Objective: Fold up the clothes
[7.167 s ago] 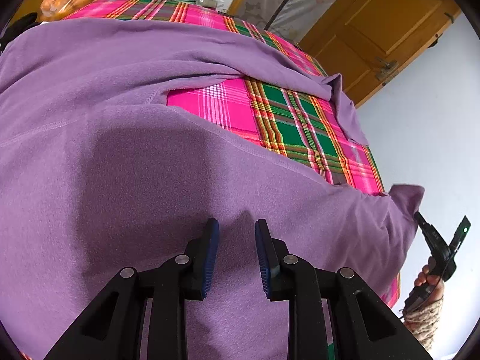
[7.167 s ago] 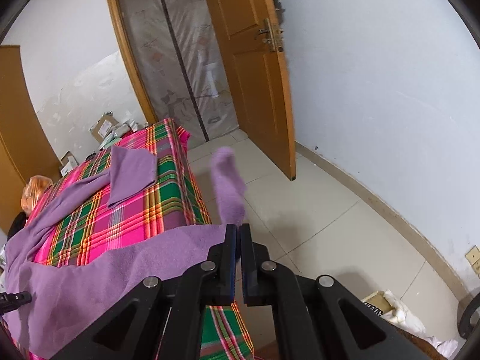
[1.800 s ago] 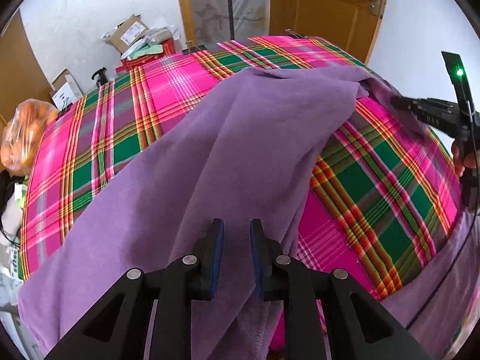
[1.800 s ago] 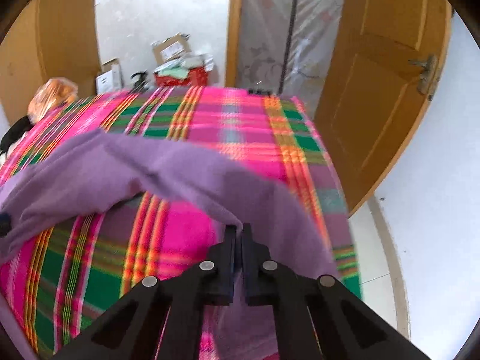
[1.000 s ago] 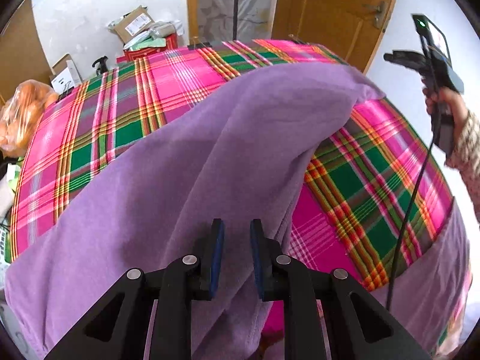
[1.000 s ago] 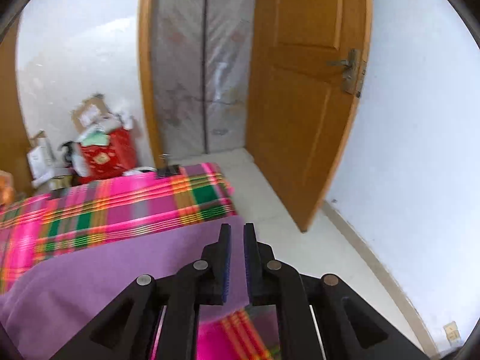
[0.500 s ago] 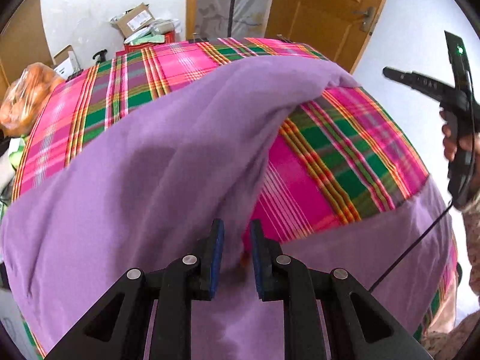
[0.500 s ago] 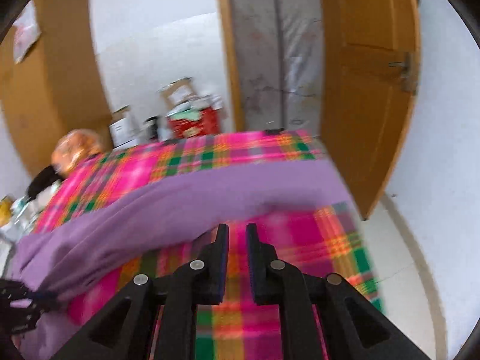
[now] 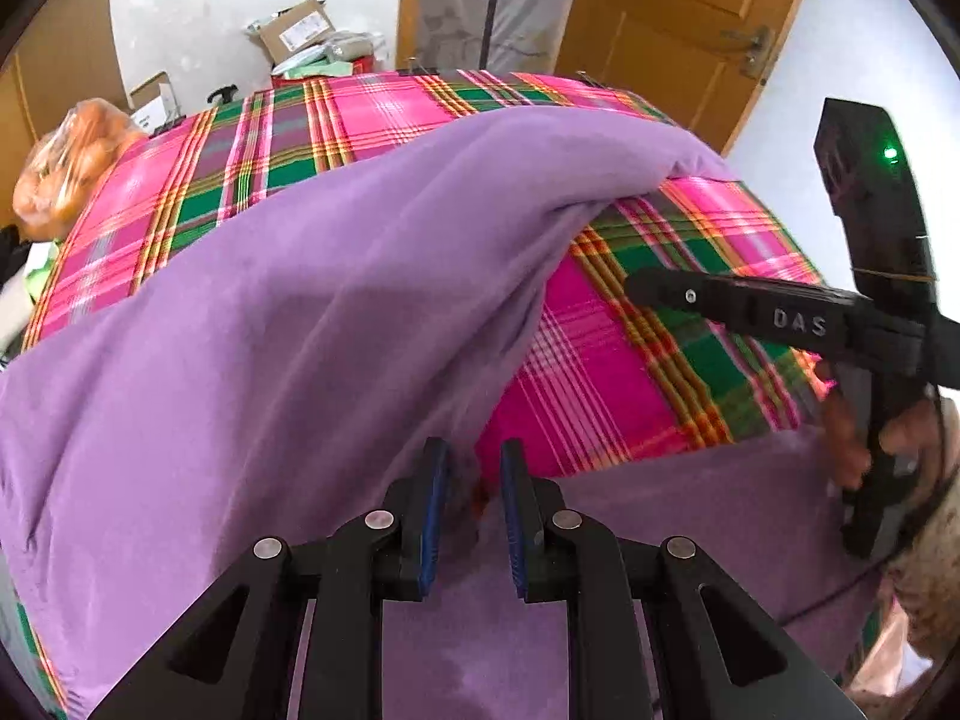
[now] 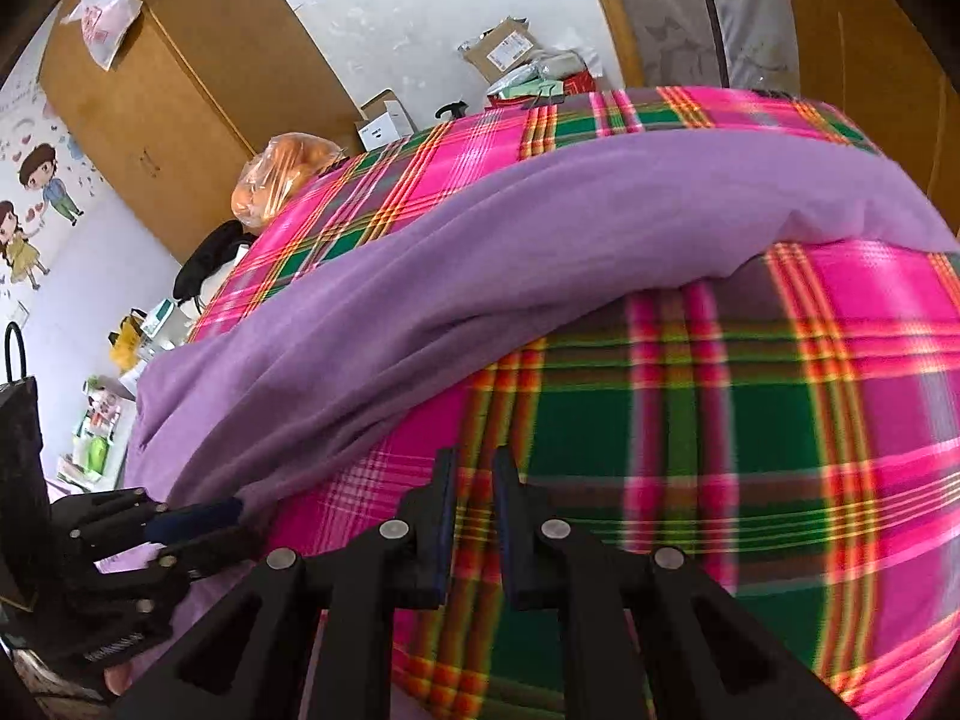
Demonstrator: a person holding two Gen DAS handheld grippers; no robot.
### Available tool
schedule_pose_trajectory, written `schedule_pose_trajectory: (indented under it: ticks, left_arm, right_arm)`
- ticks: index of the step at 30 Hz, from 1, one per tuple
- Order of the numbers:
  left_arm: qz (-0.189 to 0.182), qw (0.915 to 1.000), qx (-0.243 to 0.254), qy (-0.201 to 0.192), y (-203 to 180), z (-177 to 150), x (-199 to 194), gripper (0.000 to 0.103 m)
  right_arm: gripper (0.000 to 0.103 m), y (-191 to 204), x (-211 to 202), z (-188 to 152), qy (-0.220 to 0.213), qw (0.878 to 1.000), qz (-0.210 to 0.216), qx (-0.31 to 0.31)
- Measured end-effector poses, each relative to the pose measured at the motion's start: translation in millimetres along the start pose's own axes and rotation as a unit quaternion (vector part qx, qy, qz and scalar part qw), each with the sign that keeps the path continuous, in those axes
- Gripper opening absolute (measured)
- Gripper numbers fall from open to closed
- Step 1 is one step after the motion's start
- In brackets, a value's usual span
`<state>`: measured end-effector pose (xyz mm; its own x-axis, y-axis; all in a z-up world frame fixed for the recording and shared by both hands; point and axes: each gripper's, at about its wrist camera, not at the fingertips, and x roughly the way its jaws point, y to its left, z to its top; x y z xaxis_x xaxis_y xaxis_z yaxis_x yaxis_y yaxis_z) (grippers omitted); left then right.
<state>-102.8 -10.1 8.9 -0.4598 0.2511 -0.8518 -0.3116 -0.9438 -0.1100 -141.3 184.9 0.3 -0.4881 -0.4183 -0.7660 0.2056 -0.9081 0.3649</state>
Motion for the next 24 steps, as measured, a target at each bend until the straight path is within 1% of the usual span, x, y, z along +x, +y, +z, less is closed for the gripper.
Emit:
schedule_pose_trajectory:
  ticks: [3,9,11,16,17,19,20,21,22,23,24]
  left_arm:
    - [0.011,0.9999,0.011,0.006,-1.9,6.1,9.9,0.018]
    - [0.023,0.9995,0.022,0.001,-5.4,16.6,18.1,0.02]
    - [0.028,0.9991,0.03,0.0,-9.3,18.6,20.2,0.024]
    - [0.051,0.9974,0.05,-0.005,-18.4,19.4,22.7,0.024]
    - [0.054,0.9972,0.052,-0.005,-19.1,19.0,22.7,0.024]
    - [0.047,0.9976,0.051,-0.008,-17.6,17.9,21.2,0.024]
    - [0.041,0.9979,0.049,-0.01,-16.1,17.4,20.2,0.022]
    - [0.03,0.9986,0.041,-0.011,-12.3,17.4,18.7,0.016]
    - [0.023,0.9991,0.033,-0.012,-7.7,17.5,17.0,0.007]
    - [0.016,0.9995,0.025,-0.014,-3.2,17.6,14.9,0.007]
    - [0.008,0.9997,0.016,-0.017,1.2,17.4,12.3,0.006]
  right_arm:
    - [0.012,0.2,4.7,-1.5,0.0,1.0,-0.001,0.003]
    - [0.012,-6.7,-0.7,-1.0,-0.007,1.0,-0.005,0.018]
    - [0.012,-7.7,-1.0,-1.6,-0.008,1.0,-0.005,0.02]
    - [0.012,-7.0,-1.9,-2.4,-0.01,1.0,-0.007,0.021]
    - [0.012,-5.7,-0.2,-1.0,-0.01,1.0,-0.007,0.021]
    - [0.012,-7.0,-0.8,0.1,-0.011,1.0,-0.01,0.022]
    - [0.012,-6.9,0.0,1.5,-0.012,1.0,-0.013,0.023]
    - [0.014,-10.1,-1.1,2.8,-0.016,0.999,-0.018,0.027]
    - [0.015,-13.2,-2.2,4.2,-0.02,0.999,-0.023,0.03]
    - [0.018,-16.5,-3.2,5.5,-0.023,0.999,-0.026,0.036]
    - [0.019,-22.4,-4.8,7.8,-0.027,0.998,-0.029,0.044]
